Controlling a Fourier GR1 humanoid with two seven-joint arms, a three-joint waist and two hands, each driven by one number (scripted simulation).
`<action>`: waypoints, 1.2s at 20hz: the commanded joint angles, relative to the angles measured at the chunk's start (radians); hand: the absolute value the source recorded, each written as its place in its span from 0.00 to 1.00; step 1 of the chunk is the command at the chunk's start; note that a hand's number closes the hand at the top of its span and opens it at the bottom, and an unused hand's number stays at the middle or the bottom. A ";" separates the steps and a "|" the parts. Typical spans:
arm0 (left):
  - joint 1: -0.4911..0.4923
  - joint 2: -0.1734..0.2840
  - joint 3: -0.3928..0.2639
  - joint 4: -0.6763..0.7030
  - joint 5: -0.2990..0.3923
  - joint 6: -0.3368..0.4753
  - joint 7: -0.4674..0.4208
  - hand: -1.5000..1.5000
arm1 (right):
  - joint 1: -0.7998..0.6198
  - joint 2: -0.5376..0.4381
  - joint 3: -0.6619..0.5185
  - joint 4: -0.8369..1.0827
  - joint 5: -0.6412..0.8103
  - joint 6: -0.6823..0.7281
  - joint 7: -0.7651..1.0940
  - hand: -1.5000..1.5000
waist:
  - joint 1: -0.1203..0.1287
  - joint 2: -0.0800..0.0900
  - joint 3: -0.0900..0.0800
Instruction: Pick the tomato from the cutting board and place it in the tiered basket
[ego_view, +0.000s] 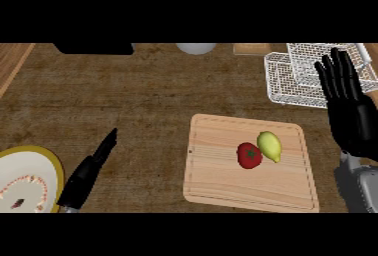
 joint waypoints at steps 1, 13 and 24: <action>-0.054 -0.025 0.053 0.051 0.012 0.007 -0.033 0.50 | -0.035 -0.031 -0.032 0.053 -0.097 0.120 0.006 1.00 | 0.002 -0.001 0.031; -0.185 -0.152 0.084 -0.085 -0.018 0.210 0.046 0.50 | -0.049 0.015 -0.034 0.424 -0.677 0.728 0.214 0.00 | 0.034 0.016 0.038; -0.194 -0.166 0.083 -0.123 -0.048 0.259 0.114 0.50 | -0.173 -0.462 -0.183 0.384 -0.465 1.140 0.189 0.00 | 0.016 -0.004 0.033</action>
